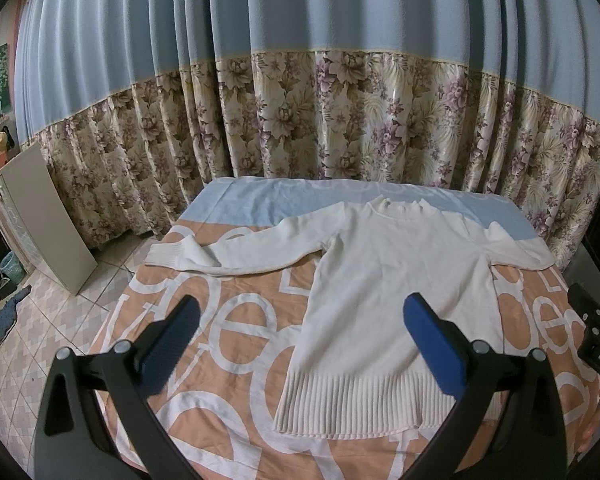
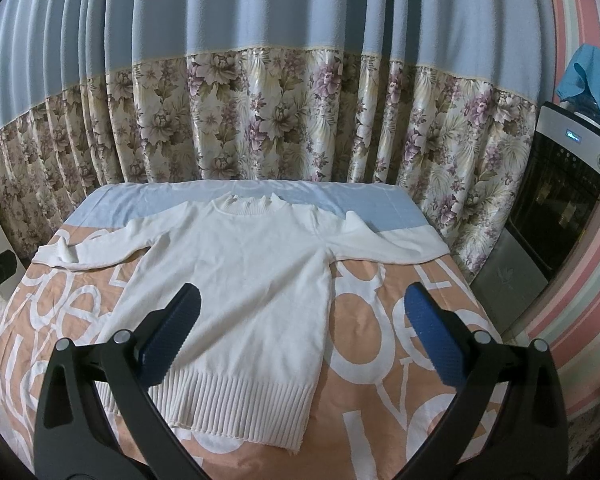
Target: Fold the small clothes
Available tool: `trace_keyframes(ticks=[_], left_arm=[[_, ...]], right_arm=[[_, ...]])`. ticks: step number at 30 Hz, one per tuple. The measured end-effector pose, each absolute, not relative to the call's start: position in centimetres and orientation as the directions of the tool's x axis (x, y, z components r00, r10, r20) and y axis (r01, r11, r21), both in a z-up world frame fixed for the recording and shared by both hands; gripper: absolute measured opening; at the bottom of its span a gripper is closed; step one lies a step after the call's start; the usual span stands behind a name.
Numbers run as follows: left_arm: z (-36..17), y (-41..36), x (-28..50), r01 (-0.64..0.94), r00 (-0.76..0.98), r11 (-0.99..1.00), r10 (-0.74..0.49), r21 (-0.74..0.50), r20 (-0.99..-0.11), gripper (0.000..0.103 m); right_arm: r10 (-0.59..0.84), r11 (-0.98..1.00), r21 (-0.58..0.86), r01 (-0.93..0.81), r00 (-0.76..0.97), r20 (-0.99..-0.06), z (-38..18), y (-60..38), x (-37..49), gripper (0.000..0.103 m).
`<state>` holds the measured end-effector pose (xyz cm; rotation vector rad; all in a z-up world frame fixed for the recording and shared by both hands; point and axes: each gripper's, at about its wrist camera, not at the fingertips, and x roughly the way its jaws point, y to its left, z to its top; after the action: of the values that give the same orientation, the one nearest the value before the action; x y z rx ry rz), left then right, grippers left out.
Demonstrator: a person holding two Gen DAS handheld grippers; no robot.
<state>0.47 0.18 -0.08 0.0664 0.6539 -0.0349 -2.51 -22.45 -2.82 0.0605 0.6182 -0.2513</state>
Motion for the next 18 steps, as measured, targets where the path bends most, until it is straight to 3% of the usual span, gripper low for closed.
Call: trace_keyframes(ticks=[18], left_arm=[[-1.7,0.6,0.9,0.076,0.794,0.996,-0.028,0.054,-0.607,0.102]], right_arm=[[-0.195,0.975,-0.025,0.222,0.791,-0.58,-3.2,-22.5,-0.9,0.1]])
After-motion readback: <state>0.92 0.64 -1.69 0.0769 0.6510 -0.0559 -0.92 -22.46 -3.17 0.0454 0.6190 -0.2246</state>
